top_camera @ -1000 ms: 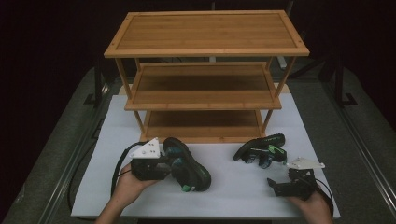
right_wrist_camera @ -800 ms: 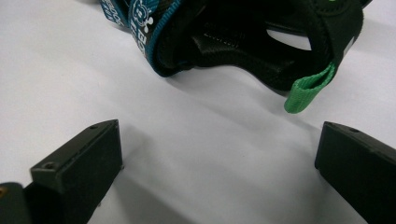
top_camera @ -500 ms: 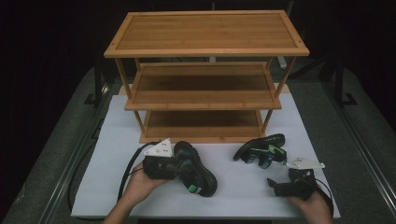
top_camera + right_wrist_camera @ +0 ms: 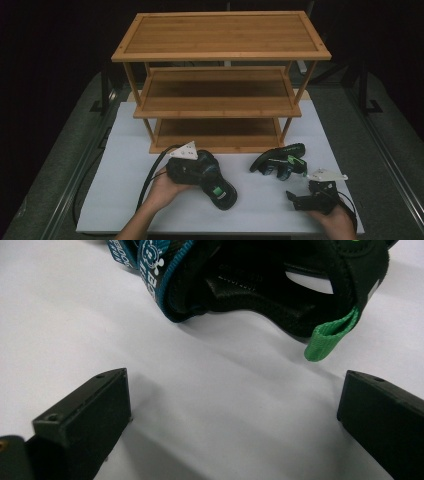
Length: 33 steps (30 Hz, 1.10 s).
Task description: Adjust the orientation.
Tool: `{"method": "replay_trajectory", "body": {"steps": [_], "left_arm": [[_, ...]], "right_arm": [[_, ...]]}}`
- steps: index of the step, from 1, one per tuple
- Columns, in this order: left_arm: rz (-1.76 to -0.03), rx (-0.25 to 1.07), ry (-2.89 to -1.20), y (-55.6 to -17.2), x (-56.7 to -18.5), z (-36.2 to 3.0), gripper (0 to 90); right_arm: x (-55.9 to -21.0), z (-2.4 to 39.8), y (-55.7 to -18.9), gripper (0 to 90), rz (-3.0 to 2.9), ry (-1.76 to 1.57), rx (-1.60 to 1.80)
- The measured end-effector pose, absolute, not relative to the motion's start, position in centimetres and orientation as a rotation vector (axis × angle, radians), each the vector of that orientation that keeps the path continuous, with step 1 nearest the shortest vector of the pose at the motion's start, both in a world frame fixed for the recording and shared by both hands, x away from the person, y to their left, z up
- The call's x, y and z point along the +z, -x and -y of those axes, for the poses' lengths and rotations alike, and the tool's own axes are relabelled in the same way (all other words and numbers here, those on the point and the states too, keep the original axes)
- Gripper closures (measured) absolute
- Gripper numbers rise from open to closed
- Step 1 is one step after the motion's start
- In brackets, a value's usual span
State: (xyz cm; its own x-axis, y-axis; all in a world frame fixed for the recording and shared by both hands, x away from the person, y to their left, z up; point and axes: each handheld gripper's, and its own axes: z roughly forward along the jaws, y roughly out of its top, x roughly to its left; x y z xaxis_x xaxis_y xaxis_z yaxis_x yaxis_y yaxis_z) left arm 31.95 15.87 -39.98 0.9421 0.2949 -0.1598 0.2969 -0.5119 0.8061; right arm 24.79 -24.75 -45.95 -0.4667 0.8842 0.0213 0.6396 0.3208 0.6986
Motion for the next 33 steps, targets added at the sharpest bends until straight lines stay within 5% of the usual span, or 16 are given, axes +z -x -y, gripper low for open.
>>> {"method": "replay_trajectory", "body": {"steps": [10, 22, 33], "left_arm": [[-0.437, -0.007, -2.138, -33.0, -40.6, -14.2, 64.9], [-0.445, 0.029, -2.090, -32.2, -38.9, -14.9, 45.0], [-0.494, 0.068, -2.076, -29.5, -38.3, -17.1, 46.7]], "right_arm": [[-46.0, 24.7, -24.8, 0.3, -2.226, -1.358, 0.927], [-46.0, 24.7, -24.8, 0.3, -2.227, -1.357, 0.925], [-46.0, 24.7, -24.8, 0.3, -2.227, -1.358, 0.925]]}}
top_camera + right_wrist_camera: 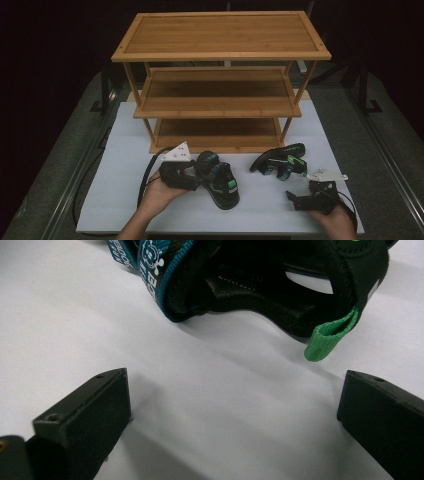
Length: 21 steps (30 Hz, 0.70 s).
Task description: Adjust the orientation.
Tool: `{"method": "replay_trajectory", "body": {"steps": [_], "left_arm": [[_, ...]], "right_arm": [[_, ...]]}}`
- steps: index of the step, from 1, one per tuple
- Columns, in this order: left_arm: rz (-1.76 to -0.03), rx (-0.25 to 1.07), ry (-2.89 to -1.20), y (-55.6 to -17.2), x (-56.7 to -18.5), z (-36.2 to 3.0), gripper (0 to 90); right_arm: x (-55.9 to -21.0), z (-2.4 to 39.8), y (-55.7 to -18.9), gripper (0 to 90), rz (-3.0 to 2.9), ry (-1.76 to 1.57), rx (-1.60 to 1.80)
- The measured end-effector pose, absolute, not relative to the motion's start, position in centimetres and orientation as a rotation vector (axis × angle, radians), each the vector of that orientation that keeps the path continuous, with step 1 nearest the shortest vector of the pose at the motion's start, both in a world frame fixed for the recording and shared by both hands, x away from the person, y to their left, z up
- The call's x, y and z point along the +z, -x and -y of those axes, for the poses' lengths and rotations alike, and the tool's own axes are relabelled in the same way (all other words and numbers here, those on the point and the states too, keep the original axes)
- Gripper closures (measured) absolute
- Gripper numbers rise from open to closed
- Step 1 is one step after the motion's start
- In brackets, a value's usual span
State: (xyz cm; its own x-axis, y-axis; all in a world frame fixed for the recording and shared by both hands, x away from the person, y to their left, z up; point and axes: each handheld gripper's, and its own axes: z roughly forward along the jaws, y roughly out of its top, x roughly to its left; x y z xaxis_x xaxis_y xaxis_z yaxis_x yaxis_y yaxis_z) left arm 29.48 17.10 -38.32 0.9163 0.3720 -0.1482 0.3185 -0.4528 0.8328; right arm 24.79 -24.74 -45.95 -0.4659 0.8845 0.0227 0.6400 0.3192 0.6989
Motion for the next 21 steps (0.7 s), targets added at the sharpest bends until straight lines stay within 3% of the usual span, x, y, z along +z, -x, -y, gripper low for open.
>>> {"method": "replay_trajectory", "body": {"steps": [7, 21], "left_arm": [[-0.549, 0.059, -2.061, -28.8, -39.6, -17.4, 52.3], [-0.413, 0.030, -2.050, -26.8, -38.8, -14.0, 55.3]], "right_arm": [[-45.9, 24.7, -24.8, 0.3, -2.227, -1.357, 0.925], [-46.0, 24.7, -24.8, 0.3, -2.227, -1.358, 0.925]]}}
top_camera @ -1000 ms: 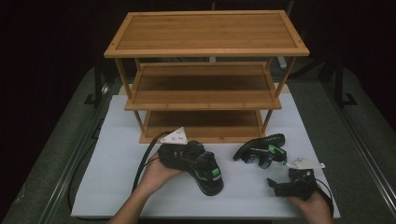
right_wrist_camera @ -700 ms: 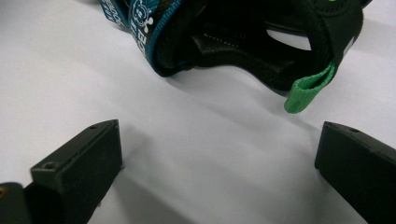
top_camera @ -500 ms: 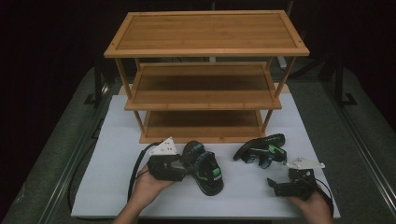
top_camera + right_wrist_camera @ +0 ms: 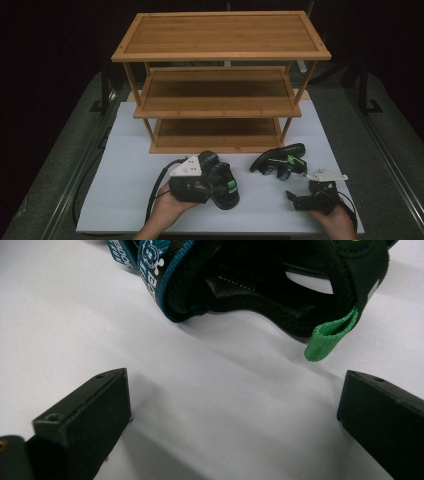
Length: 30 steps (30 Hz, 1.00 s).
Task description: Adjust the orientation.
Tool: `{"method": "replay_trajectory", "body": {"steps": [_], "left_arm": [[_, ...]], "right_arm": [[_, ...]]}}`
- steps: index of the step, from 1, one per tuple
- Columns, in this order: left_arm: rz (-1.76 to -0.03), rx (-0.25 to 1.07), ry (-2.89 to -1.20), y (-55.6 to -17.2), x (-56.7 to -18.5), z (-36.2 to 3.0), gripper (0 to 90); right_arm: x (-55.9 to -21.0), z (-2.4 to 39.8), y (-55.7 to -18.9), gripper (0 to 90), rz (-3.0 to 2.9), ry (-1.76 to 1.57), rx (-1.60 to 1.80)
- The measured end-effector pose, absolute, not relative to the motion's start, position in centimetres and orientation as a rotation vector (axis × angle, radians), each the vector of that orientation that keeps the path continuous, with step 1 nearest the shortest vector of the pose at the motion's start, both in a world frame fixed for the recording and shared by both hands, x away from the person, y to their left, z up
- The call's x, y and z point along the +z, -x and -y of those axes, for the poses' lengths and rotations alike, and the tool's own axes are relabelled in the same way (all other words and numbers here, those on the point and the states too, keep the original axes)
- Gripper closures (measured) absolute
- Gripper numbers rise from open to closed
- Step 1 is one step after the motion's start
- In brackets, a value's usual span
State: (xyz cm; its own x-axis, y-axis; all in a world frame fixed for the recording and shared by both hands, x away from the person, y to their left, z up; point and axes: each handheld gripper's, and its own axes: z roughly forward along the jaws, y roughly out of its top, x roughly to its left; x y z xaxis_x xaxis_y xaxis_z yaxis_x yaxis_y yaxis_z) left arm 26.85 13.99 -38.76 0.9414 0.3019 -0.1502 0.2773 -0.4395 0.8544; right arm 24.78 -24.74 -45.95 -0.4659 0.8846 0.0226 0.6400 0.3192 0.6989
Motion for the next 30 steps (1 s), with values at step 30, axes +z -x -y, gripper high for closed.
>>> {"method": "replay_trajectory", "body": {"steps": [30], "left_arm": [[-0.369, -0.035, -2.086, -27.3, -37.5, -15.6, 87.6]], "right_arm": [[-45.9, 24.7, -24.8, 0.3, -2.227, -1.359, 0.925]]}}
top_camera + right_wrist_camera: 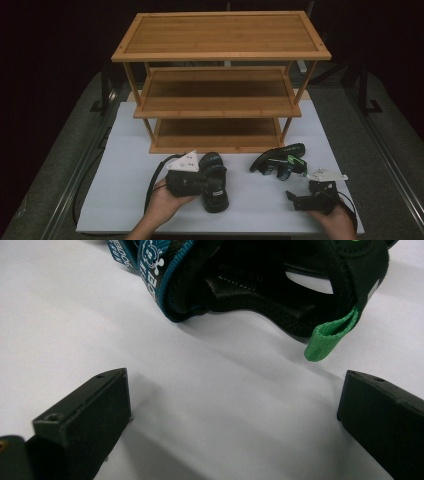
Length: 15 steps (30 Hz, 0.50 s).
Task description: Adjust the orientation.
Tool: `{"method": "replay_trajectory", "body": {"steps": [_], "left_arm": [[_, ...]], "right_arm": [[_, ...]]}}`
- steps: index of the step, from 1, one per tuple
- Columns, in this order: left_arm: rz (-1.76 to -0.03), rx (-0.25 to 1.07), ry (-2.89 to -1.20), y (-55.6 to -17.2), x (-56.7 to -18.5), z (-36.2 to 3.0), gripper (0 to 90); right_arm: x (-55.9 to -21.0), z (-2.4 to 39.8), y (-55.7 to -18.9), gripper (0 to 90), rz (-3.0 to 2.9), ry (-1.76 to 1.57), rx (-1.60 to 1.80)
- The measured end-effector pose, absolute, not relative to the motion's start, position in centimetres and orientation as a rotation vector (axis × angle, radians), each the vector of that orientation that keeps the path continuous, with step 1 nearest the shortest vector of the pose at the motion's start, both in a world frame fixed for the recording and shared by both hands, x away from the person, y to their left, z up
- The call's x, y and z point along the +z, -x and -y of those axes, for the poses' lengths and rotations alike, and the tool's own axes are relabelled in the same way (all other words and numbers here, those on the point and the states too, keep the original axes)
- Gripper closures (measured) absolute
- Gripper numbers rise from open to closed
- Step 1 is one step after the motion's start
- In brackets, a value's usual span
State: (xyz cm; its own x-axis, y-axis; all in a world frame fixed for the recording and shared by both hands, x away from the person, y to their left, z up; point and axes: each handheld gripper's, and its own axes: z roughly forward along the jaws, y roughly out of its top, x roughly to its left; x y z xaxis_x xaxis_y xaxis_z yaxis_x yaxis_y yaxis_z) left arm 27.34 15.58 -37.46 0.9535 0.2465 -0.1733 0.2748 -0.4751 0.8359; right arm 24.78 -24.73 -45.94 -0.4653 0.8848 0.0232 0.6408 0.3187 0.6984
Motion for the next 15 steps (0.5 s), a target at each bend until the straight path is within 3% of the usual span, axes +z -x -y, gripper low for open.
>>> {"method": "replay_trajectory", "body": {"steps": [13, 14, 15], "left_arm": [[-0.381, -0.064, -2.075, -26.5, -38.3, -17.1, 85.1], [-0.391, -0.062, -2.074, -26.5, -38.3, -17.2, 82.4], [-0.412, -0.043, -2.067, -26.6, -38.1, -17.7, 73.5]], "right_arm": [[-46.0, 24.7, -24.8, 0.3, -2.226, -1.357, 0.924], [-46.0, 24.7, -24.8, 0.3, -2.226, -1.357, 0.925], [-46.0, 24.7, -24.8, 0.3, -2.226, -1.359, 0.925]]}}
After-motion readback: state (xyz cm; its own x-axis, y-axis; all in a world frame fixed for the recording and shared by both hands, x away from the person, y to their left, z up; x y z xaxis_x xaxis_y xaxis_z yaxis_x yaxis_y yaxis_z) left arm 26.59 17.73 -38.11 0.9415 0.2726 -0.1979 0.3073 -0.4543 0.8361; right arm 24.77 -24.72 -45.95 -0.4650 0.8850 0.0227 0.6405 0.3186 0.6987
